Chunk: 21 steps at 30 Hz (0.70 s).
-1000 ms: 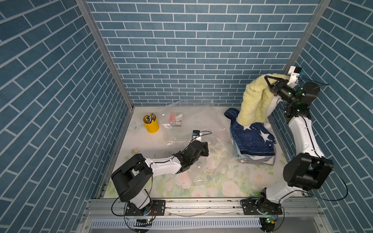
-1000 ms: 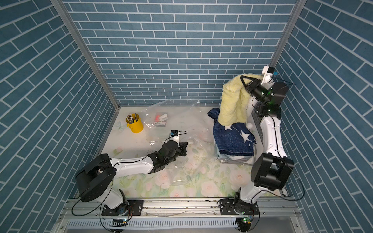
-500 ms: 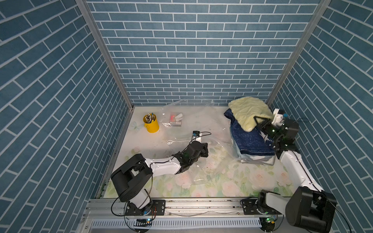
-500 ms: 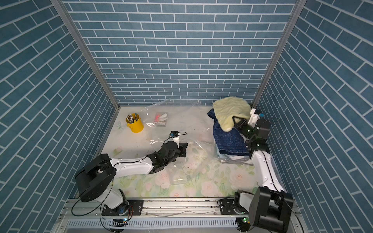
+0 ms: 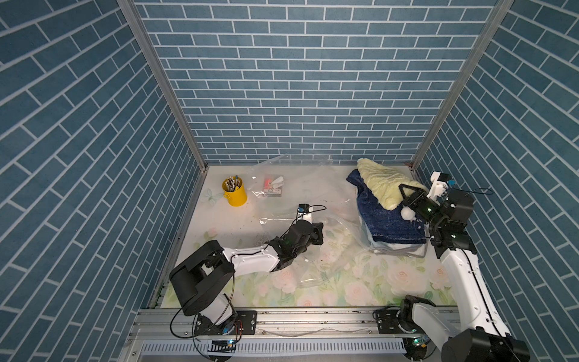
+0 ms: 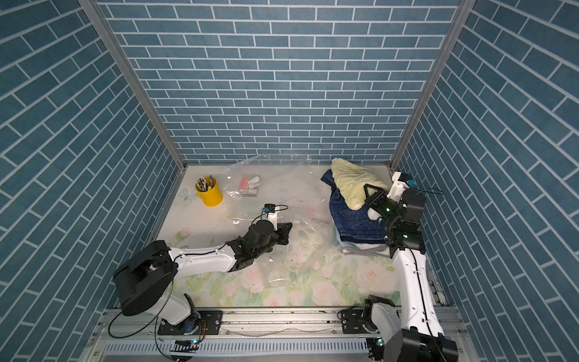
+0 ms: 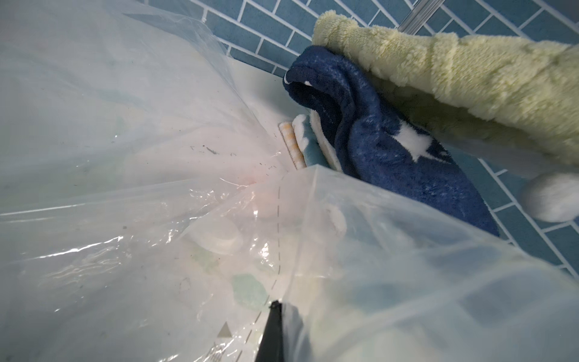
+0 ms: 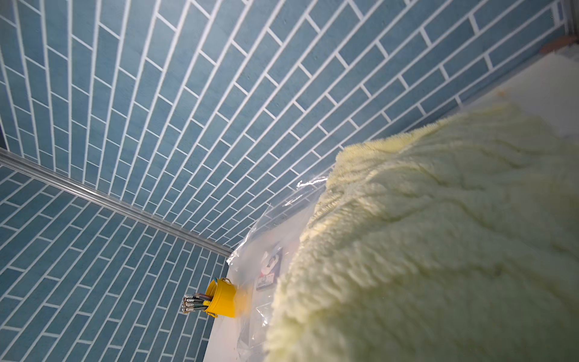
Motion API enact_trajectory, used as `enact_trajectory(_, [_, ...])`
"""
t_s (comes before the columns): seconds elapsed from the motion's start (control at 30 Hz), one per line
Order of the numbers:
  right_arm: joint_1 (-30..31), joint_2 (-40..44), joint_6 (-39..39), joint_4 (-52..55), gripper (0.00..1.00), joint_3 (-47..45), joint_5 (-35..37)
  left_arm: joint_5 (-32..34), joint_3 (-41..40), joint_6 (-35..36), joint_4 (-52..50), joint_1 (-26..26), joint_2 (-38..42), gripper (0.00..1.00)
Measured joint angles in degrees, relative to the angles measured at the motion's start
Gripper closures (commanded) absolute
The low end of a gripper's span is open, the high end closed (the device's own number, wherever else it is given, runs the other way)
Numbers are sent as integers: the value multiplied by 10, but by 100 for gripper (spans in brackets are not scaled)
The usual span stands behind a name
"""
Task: Take the blanket out of the vacuum bag
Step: Place the blanket at the center of the board.
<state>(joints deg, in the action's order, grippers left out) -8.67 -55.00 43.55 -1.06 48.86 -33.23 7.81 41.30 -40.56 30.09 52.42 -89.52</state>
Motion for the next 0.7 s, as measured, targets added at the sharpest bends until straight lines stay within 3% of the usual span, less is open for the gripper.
enact_trajectory(0.33, [0,61,-109,169,100,7,22,-2,-11,0,3,0,8,100])
enact_trajectory(0.53, [0,126,-139,228,100,-54,27,-4,-16,0,6,0,12,100])
enact_trajectory(0.6, [0,152,-138,238,89,-92,30,-4,-19,0,7,0,18,100])
enact_trajectory(0.7, [0,191,-135,252,84,-148,38,-4,-24,0,6,0,23,100])
